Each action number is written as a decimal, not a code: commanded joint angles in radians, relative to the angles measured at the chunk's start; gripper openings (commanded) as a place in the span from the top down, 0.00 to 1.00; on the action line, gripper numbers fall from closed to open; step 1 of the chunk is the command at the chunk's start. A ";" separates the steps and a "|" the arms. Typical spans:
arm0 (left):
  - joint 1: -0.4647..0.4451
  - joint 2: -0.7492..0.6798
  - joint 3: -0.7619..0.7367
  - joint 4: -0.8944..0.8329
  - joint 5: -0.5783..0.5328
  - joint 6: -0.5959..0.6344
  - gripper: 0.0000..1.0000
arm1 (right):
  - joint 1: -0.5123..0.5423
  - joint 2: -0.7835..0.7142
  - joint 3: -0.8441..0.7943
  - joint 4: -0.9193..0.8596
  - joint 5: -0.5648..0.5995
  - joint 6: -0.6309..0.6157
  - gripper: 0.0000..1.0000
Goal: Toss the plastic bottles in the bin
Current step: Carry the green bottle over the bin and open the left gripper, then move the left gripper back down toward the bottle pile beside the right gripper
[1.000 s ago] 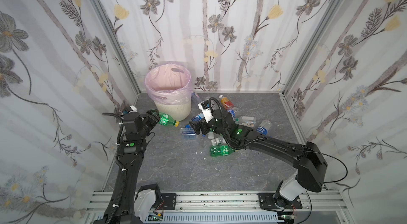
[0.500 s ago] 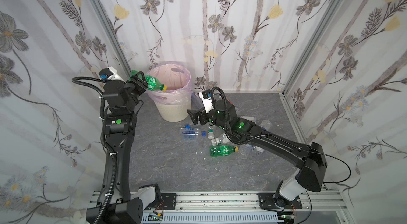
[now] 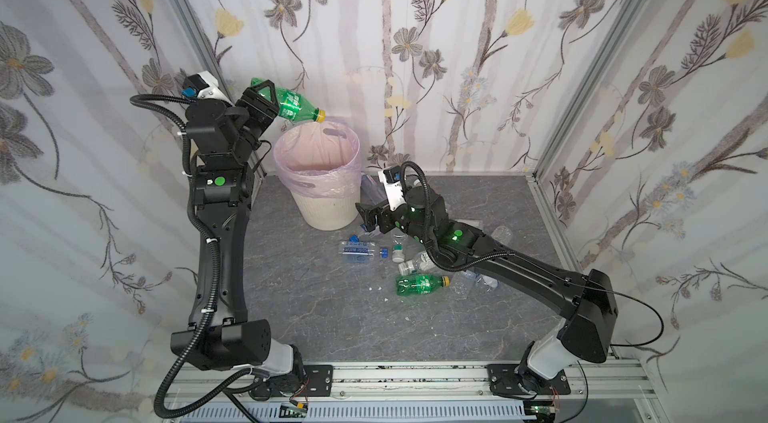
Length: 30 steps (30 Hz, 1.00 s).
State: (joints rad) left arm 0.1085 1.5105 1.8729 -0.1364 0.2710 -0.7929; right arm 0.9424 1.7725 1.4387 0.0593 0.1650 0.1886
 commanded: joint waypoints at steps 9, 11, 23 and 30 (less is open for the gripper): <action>0.002 0.138 -0.046 0.026 0.139 -0.107 0.00 | -0.001 -0.053 -0.048 0.010 0.022 0.017 0.00; -0.002 0.110 -0.046 0.026 0.143 -0.094 0.00 | -0.001 -0.060 -0.061 0.012 0.024 0.019 0.00; -0.149 -0.090 -0.285 0.024 0.146 0.021 0.00 | -0.004 -0.064 -0.103 0.032 0.014 0.063 0.00; -0.297 -0.202 -0.505 0.021 0.039 0.102 0.00 | -0.044 -0.092 -0.154 0.030 0.023 0.113 0.00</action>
State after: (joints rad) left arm -0.1486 1.3396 1.4189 -0.1329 0.3687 -0.7547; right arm 0.9119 1.6958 1.3033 0.0555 0.1825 0.2623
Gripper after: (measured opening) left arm 0.997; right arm 0.995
